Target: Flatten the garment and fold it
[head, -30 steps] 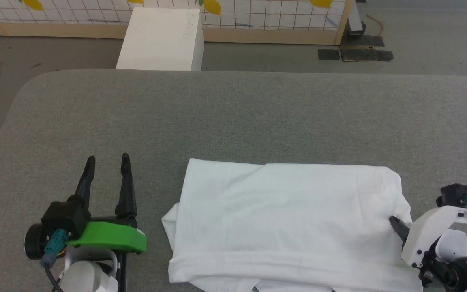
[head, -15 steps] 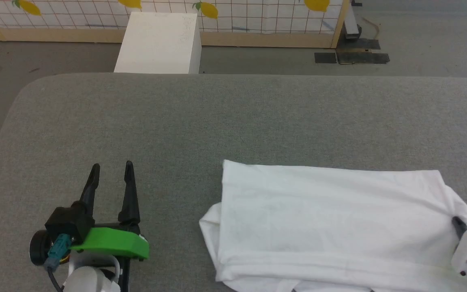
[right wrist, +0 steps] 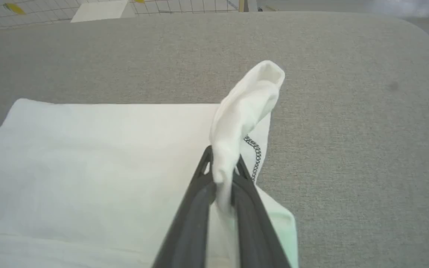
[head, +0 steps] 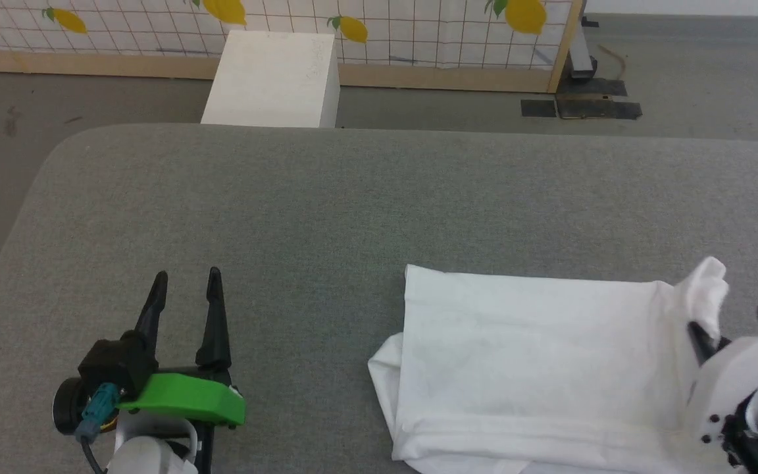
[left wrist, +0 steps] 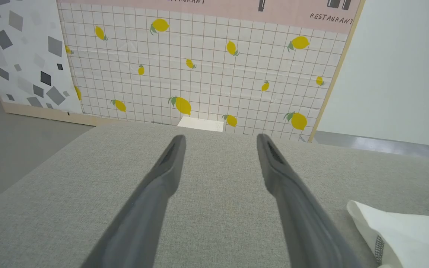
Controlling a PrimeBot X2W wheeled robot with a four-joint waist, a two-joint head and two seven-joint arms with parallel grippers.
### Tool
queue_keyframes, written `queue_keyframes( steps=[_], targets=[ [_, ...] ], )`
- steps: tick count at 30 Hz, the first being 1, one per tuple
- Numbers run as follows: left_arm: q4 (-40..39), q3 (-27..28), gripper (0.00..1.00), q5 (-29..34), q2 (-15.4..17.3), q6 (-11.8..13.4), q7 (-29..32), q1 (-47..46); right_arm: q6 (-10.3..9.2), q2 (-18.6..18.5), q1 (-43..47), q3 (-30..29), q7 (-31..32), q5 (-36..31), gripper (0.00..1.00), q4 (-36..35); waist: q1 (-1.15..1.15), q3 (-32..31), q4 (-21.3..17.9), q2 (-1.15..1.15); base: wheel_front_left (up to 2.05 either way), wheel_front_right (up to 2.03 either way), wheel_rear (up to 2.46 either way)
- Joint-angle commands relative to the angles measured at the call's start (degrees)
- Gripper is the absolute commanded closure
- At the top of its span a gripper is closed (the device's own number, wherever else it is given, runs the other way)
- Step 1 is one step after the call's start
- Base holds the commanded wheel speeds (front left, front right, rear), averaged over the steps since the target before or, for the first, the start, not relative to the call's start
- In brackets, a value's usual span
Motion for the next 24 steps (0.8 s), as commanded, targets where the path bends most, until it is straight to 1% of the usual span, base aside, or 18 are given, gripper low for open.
queue_keyframes(
  steps=[1,4,5,7,9,10,11,12,18,24],
  targets=[
    [0.1,0.1,0.0,0.9,-0.2,-0.4,-0.3,0.7,-0.08,0.2,0.7,2.7,1.3,0.8,1.0,-3.0,0.0,-0.2,0.1,0.0,0.0,0.0,0.0],
    [0.1,0.1,0.0,1.2,-0.2,-0.5,-0.3,0.6,-0.08,-0.2,0.8,11.0,5.3,0.6,1.0,-9.6,0.0,-0.1,0.1,0.0,0.0,0.0,0.0],
    [0.1,0.2,0.0,1.3,-0.2,-0.6,-0.3,0.5,-0.08,-0.4,0.5,13.4,6.1,0.5,1.0,-10.8,0.0,0.1,0.1,0.0,0.0,0.0,0.0],
    [-0.1,0.2,0.0,1.4,-0.2,-0.7,-0.3,0.2,-0.08,-1.0,-1.3,18.6,6.9,0.2,1.0,-11.7,0.0,0.6,0.1,0.0,0.0,0.0,0.0],
    [-0.1,0.1,0.0,1.6,-0.2,-0.8,-0.3,-0.2,-0.08,-2.0,-3.8,23.5,6.7,-0.6,1.0,-10.4,0.0,1.2,0.5,0.0,0.0,0.0,0.0],
    [-0.1,-0.1,0.0,1.6,-0.3,-0.8,-0.3,-0.5,-0.08,-2.2,-5.3,26.0,6.5,-0.6,1.0,-9.0,0.0,1.6,0.7,0.0,0.0,0.0,0.0],
    [-0.1,-0.5,0.0,1.7,-0.4,-1.0,-0.3,-1.4,-0.08,-2.2,-9.6,32.3,5.7,-0.5,1.0,-4.1,0.0,2.4,1.3,0.0,0.0,0.0,0.0],
    [-0.1,-0.6,0.0,1.7,-0.5,-1.0,-0.3,-1.7,-0.08,-2.0,-11.2,34.3,5.2,-0.3,1.0,-2.0,0.0,2.8,1.6,0.0,0.0,0.0,0.0],
    [0.3,-1.2,0.0,1.5,-0.7,-1.2,-0.3,-3.1,-0.08,0.1,-18.3,42.2,1.9,1.4,1.0,11.0,0.0,4.4,3.1,0.0,0.0,0.0,0.0],
    [0.7,-1.4,0.0,1.5,-0.9,-1.2,-0.3,-3.6,-0.08,1.4,-23.4,47.1,-1.6,4.6,1.0,23.0,0.0,5.1,3.8,0.0,0.0,0.0,0.0]
  ],
)
